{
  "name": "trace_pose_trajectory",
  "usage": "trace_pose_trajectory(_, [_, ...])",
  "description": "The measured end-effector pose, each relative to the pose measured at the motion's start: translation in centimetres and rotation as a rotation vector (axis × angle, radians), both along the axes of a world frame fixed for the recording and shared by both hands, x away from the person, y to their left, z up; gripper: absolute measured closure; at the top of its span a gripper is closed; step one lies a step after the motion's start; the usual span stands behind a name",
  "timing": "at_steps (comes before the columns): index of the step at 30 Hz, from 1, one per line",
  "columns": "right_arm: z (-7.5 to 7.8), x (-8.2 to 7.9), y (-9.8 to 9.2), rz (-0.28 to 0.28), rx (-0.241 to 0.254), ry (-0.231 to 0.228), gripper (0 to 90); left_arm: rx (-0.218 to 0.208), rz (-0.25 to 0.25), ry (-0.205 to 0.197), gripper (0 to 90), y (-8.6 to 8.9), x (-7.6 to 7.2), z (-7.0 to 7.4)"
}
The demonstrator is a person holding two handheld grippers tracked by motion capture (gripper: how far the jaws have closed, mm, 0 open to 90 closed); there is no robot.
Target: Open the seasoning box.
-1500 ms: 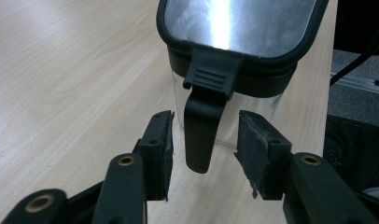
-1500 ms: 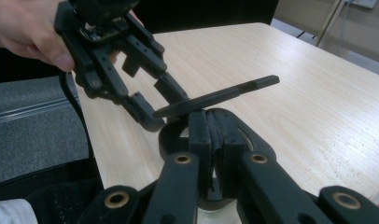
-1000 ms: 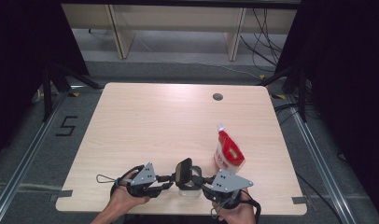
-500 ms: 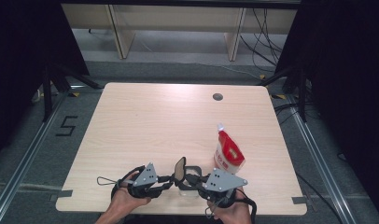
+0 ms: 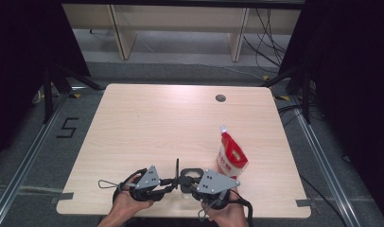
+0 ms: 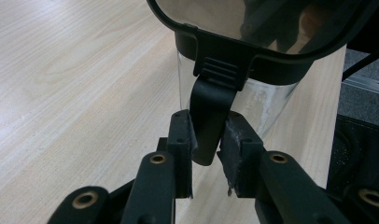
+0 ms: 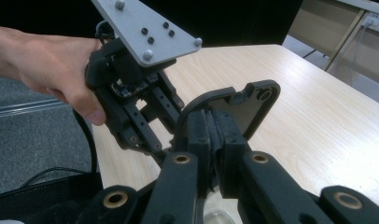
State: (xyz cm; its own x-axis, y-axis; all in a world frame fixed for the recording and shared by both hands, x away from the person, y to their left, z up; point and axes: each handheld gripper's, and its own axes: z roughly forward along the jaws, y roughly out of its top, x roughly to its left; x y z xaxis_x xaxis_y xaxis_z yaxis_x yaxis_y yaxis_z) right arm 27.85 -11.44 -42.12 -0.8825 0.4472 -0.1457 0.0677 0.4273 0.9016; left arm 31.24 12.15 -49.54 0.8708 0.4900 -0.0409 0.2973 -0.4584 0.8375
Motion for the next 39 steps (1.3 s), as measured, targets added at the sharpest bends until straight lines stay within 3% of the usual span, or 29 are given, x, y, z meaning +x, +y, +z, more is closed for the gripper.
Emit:
trace_pose_trajectory(11, [0.1,0.1,0.6,0.007,-0.004,-0.013,87.3,-0.005,0.004,-0.003,73.5,0.0,0.0,0.0])
trace_pose_trajectory(15, [0.1,0.1,0.8,0.006,-0.003,-0.005,87.3,0.011,-0.006,-0.007,73.5,0.1,0.1,0.0])
trace_pose_trajectory(21, [0.1,0.1,0.7,0.007,0.002,-0.007,87.0,-0.007,-0.001,0.01,73.3,0.1,0.1,0.0])
trace_pose_trajectory(27, [0.0,0.3,-0.4,-0.016,0.019,-0.009,84.2,-0.015,-0.004,0.009,63.0,0.4,0.1,0.1])
trace_pose_trajectory(30, [-0.2,0.2,-1.4,-0.035,0.025,0.004,80.6,-0.021,0.005,0.007,59.2,0.6,0.0,0.1])
trace_pose_trajectory(31, [-0.5,0.2,-2.2,-0.06,0.035,0.008,75.2,-0.008,-0.005,-0.004,54.8,0.9,0.1,0.2])
trace_pose_trajectory(35, [-1.0,0.0,-3.3,-0.086,0.03,0.016,69.2,-0.002,0.014,0.013,49.2,1.2,-0.1,0.2])
trace_pose_trajectory(37, [-1.6,-0.2,-4.5,-0.117,0.026,0.035,60.1,0.013,0.012,0.014,46.0,1.4,-0.2,0.3])
trace_pose_trajectory(38, [-1.8,-0.2,-4.8,-0.128,0.025,0.046,57.8,0.022,0.047,0.013,43.7,1.5,-0.6,0.3])
trace_pose_trajectory(39, [-1.8,-0.2,-4.8,-0.128,0.025,0.046,57.8,0.022,0.047,0.013,41.0,1.5,-0.6,0.3])
